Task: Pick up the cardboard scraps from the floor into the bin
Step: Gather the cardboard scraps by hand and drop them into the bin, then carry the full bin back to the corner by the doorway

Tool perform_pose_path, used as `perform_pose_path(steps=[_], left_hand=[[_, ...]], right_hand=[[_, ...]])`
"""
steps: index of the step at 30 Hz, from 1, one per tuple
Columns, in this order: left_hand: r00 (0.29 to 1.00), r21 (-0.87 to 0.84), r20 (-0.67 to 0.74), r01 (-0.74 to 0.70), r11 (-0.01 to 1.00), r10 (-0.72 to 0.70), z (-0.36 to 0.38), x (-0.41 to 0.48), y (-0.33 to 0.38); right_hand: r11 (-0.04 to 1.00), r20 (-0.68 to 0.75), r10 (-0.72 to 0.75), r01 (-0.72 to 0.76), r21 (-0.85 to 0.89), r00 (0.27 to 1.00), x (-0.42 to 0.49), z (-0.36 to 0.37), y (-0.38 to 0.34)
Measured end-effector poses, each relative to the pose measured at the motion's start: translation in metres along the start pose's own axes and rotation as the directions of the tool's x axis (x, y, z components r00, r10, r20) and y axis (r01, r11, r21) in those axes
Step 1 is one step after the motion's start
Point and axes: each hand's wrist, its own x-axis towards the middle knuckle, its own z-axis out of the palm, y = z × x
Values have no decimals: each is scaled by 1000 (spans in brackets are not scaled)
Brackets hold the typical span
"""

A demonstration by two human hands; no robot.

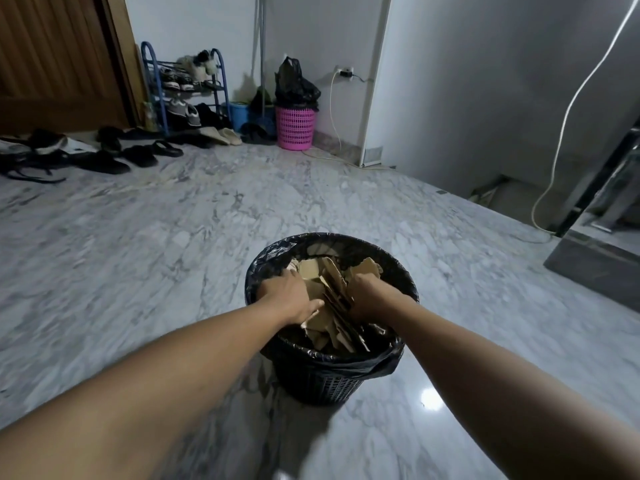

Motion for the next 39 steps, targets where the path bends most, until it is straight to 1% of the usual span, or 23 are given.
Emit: perform_pose_path(steps=[2, 3, 5, 6, 7, 8, 9, 10, 12, 13, 14, 16, 18, 20, 21, 23, 25, 27, 29, 31, 33, 36, 39], left_hand=[[986, 13, -140, -84, 996, 85, -8, 3, -5], [973, 48, -201, -105, 993, 112, -12, 4, -8], [952, 147, -272, -99, 984, 137, -21, 7, -15], [955, 184, -271, -72, 980, 121, -24, 7, -19], [967, 193, -243, -37, 980, 84, -24, 8, -24], [982, 175, -187, 5, 985, 29, -24, 7, -30], [994, 137, -104, 45, 990, -31, -23, 7, -35], [997, 75, -16, 77, 994, -76, -22, 6, -39], [992, -98, 96, 92, 991, -83, -19, 6, -44], [993, -193, 100, 88, 977, -70, -18, 8, -48], [995, -286, 78, 85, 955, -65, -18, 9, -51], [997, -489, 13, 76, 869, -80, -19, 10, -54], [991, -655, -53, 59, 753, -123, -21, 8, -50], [983, -743, -97, 35, 668, -159, -19, 6, -38], [981, -759, -109, 24, 650, -163, -16, 5, -31], [981, -753, -102, 31, 658, -163, -9, 1, -19], [975, -758, -97, 58, 650, -200, -4, 0, -11], [964, -796, -71, 100, 597, -256, -2, 1, -8], [958, -827, -7, 155, 540, -286, -2, 6, -10], [958, -861, 57, 191, 471, -283, -2, 12, -15], [964, -887, 82, 186, 423, -251, -3, 18, -19], [969, -913, 98, 178, 368, -225, 10, 44, -26], [969, -912, 87, 171, 373, -231, 2, 45, -24]], right_hand=[[995, -181, -25, 41, 85, 983, -4, -7, 8], [993, -287, -22, 55, 106, 958, -7, -10, 12], [998, -424, 33, -6, 65, 905, -16, -12, 22], [997, -435, 77, -82, 7, 897, -19, -10, 28], [984, -418, 144, -173, -34, 897, -23, -7, 35], [962, -374, 242, -271, -25, 895, -27, -5, 40], [935, -288, 348, -353, 36, 892, -30, -3, 44], [903, -163, 427, -411, 124, 889, -33, -5, 46], [819, 94, 447, -449, 356, 890, -35, -13, 45], [770, 153, 425, -445, 458, 892, -34, -16, 46], [737, 145, 407, -418, 531, 902, -35, -19, 48], [654, 63, 403, -335, 679, 913, -36, -20, 55], [476, -5, 468, -248, 844, 884, -40, -19, 58], [325, -56, 524, -139, 935, 850, -38, -17, 62], [284, -69, 524, -98, 954, 849, -37, -16, 61], [276, -72, 530, -91, 957, 845, -34, -13, 52], [304, -62, 539, -125, 944, 840, -29, -5, 48], [318, -54, 540, -144, 937, 840, -31, 1, 42], [326, -43, 528, -156, 932, 848, -30, 6, 41], [331, -48, 529, -153, 931, 847, -24, 7, 45], [339, -62, 522, -141, 930, 851, -13, 5, 50], [287, -47, 516, -121, 950, 856, 7, 2, 59], [280, -70, 535, -99, 955, 842, 22, 0, 61]])
